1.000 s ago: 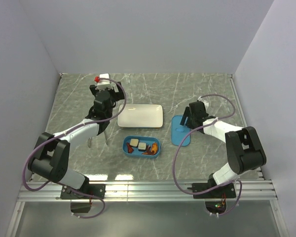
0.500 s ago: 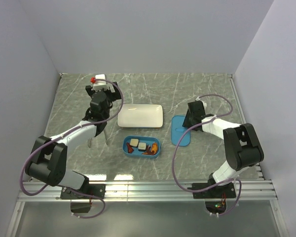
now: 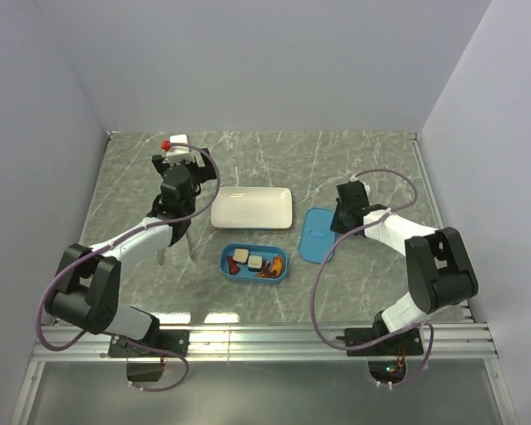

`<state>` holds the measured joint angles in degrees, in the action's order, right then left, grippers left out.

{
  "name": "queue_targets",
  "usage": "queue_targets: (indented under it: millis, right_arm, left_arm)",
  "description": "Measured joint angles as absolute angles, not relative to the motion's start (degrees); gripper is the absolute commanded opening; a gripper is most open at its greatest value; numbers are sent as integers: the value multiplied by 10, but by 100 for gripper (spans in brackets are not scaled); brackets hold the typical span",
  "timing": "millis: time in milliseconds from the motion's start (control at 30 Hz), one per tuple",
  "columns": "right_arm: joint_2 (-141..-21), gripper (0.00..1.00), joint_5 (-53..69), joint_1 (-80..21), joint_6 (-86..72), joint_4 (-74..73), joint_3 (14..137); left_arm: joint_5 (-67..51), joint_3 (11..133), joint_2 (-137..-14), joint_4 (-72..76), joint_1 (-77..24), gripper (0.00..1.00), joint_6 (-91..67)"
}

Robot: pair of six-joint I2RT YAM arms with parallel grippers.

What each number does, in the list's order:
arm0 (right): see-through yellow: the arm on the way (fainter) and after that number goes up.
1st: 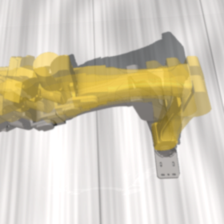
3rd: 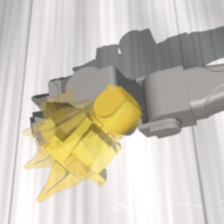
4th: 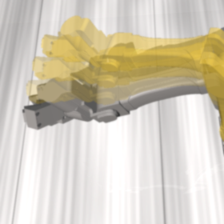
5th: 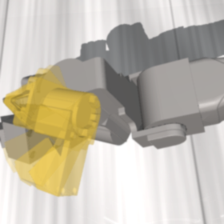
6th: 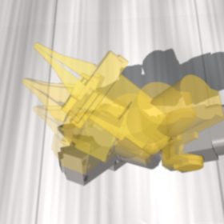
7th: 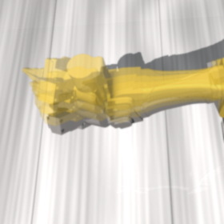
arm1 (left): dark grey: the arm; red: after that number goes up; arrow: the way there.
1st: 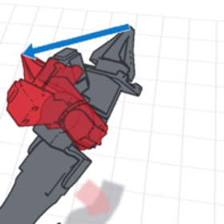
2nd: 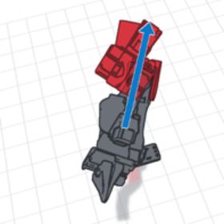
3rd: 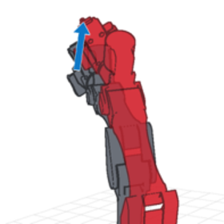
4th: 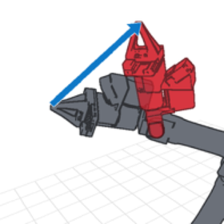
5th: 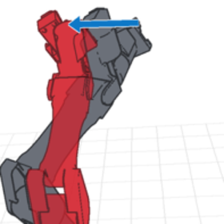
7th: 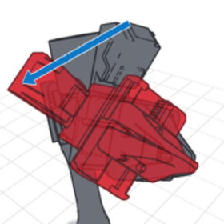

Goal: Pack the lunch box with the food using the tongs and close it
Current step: Pick up the lid of the lunch box with the right arm

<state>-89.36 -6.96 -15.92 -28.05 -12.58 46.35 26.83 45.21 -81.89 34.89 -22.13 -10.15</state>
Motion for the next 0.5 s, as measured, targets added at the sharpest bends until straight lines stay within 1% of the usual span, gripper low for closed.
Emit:
queue_targets:
  millis: [300, 500]
  right_arm:
    - [-745, 0, -114, -171, -248, -159, 455]
    - [-684, 0, -96, -175, -225, -159, 437]
  left_arm:
    - [268, 452, -818, 349, -221, 99, -101]
    - [269, 443, -815, 356, -221, 99, -101]
